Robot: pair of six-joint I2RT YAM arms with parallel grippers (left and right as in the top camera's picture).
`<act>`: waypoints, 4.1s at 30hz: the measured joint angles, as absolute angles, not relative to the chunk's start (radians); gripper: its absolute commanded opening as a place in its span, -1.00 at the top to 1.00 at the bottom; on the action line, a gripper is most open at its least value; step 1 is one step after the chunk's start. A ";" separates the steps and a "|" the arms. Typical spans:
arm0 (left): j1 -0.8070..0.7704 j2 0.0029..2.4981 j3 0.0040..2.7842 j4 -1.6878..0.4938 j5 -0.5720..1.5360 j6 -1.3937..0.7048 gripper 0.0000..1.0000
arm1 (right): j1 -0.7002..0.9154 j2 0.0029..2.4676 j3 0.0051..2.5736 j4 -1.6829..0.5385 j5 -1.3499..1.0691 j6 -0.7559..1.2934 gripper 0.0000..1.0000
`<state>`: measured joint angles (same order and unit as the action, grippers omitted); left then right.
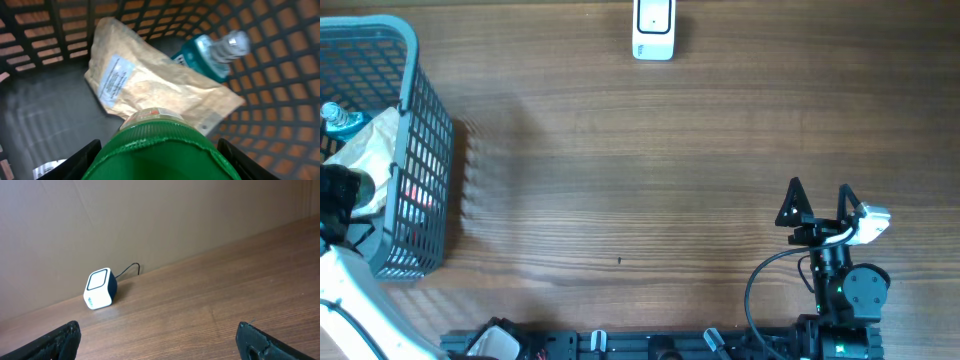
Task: Scan the item barcode
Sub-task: 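Close the left gripper on the green-capped jar and lift it, then carry the green jar out and set it on the table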
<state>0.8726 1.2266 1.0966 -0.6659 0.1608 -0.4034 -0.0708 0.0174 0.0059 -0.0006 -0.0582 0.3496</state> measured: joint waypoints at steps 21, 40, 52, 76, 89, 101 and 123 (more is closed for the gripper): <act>0.873 1.079 1.097 -0.512 0.421 -0.508 -0.28 | -0.071 0.017 0.006 -0.001 -0.058 0.350 -0.99; 0.816 1.005 1.097 -0.357 0.617 -0.589 -0.29 | -0.071 0.017 0.006 -0.001 -0.058 0.350 -1.00; 0.434 1.004 1.097 -0.284 0.591 -0.609 -0.34 | -0.071 0.017 0.006 -0.001 -0.058 0.350 -1.00; -0.061 1.510 1.097 -0.357 0.141 -0.496 -0.36 | -0.071 0.017 0.006 -0.001 -0.058 0.350 -1.00; -0.229 1.689 1.096 -0.442 -0.009 -0.337 -0.37 | -0.071 0.017 0.006 -0.001 -0.058 0.350 -1.00; -0.308 1.736 1.055 -0.411 -0.184 -0.266 -0.36 | -0.071 0.017 0.006 -0.001 -0.059 0.350 -1.00; -0.307 1.546 1.266 -0.717 -0.167 -0.274 -1.00 | -0.071 0.017 0.006 -0.001 -0.059 0.350 -1.00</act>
